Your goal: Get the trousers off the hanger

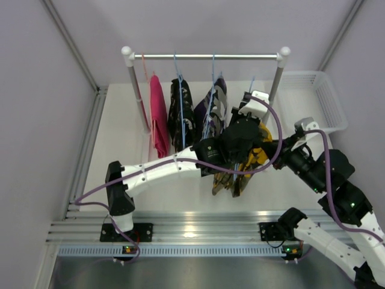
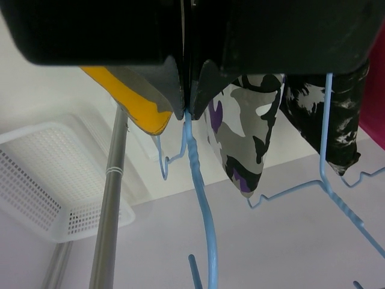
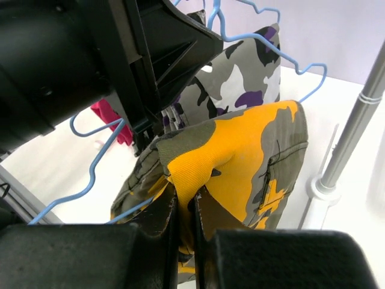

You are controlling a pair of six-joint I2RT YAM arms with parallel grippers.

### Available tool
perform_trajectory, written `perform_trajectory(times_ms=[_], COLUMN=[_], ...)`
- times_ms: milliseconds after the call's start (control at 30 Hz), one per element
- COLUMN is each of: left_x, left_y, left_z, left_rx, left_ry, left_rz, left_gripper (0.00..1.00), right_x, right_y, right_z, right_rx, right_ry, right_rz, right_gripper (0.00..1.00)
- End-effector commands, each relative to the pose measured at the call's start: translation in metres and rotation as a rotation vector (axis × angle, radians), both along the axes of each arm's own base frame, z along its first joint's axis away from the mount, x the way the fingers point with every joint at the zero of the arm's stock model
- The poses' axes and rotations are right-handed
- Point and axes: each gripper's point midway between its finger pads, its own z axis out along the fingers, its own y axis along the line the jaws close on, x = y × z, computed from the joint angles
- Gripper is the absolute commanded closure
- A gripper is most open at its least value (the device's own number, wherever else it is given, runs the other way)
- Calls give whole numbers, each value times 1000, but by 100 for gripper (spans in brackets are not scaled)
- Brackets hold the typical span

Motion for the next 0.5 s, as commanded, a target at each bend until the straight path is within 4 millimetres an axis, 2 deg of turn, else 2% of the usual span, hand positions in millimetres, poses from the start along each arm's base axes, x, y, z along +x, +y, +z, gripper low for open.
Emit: perform_trajectory(times_ms=[0, 133, 267, 333, 467], left_x=[5, 4, 2, 0, -2], left_y=[27, 29, 31, 29, 30], left_z=[30, 27, 23, 18, 12], left_rx=[-84, -78, -81, -74, -61], left_ry=[-22, -16, -6, 2, 8], left_rz=[48, 45, 28, 13, 2], left_gripper=[100, 100, 100, 100, 100], right_x=[-19, -24, -30, -29, -32], right_y=[-24, -40, -61, -65, -77], right_z=[78, 88, 111, 119, 147], right_rx=[121, 122, 139, 140, 152], right_ry=[-201, -221, -265, -276, -321], right_rz=[-42, -89, -163, -183, -226], right_gripper=[100, 100, 100, 100, 100])
